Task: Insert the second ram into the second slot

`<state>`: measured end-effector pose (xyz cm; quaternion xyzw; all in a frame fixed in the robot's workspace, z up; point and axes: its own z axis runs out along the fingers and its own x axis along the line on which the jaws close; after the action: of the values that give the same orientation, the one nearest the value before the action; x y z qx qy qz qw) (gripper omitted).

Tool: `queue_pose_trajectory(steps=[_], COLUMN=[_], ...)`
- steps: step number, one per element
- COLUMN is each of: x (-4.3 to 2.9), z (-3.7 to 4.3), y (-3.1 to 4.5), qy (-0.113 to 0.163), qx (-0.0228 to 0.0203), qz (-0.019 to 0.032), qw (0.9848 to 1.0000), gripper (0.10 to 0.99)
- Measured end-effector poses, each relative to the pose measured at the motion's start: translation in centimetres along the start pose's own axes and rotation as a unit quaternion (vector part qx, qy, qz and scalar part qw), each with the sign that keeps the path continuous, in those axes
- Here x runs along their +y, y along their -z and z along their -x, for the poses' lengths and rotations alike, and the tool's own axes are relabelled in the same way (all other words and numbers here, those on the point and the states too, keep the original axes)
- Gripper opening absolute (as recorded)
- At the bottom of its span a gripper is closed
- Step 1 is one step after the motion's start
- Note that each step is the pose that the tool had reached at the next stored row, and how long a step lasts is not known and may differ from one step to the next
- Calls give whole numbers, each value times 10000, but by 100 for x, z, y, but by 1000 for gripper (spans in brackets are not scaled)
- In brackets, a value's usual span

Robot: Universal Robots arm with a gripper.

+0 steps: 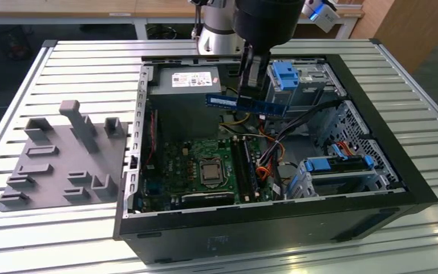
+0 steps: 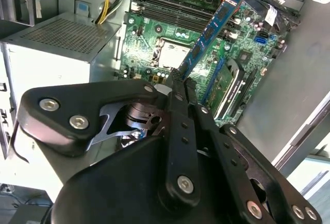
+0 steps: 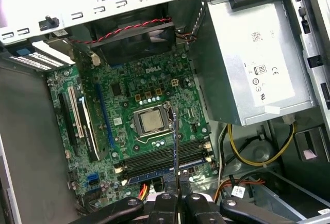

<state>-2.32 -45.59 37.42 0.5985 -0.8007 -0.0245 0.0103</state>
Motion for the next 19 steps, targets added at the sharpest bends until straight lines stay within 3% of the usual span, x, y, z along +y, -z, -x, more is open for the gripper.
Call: queue_pose_trajectory(steps=[8, 19], x=[0, -2], z=[0, 0], y=[0, -1], qy=[-223, -584], qx=[-10, -2], qz=[-3, -16], qw=[9998, 9983], gripper=[133, 133])
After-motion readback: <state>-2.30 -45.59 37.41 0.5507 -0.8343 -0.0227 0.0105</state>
